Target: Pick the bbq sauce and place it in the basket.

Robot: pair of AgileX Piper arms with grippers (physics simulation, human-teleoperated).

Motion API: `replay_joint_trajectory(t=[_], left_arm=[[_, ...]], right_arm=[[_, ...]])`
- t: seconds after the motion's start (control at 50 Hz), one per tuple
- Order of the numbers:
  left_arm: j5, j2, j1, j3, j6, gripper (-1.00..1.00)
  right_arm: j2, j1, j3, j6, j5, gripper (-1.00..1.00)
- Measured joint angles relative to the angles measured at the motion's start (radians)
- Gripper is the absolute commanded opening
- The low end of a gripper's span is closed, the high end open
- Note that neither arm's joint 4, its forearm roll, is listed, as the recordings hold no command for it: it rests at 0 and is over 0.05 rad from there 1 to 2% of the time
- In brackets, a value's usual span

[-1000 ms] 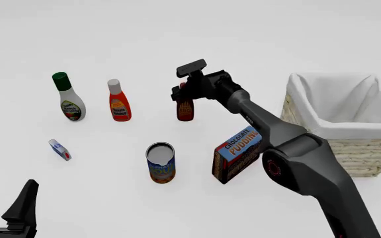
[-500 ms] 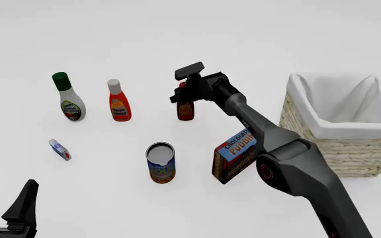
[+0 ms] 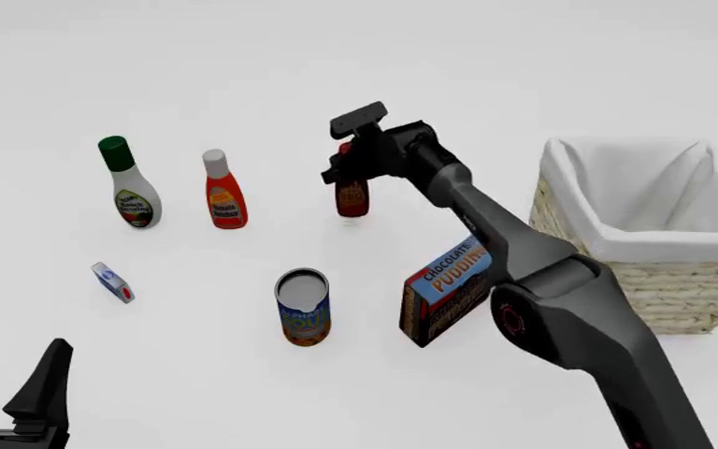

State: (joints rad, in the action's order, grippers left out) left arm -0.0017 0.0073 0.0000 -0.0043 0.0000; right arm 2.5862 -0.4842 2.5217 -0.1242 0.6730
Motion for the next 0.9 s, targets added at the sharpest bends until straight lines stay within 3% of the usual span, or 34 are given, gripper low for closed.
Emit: replay_joint_trajectory(t=[0.9], left_arm=[[0.0,0.0,0.0,0.0,0.0,1.0]], right_arm=[[-0.389,0.029,-0.255,-0.081,0.035,-1.0]])
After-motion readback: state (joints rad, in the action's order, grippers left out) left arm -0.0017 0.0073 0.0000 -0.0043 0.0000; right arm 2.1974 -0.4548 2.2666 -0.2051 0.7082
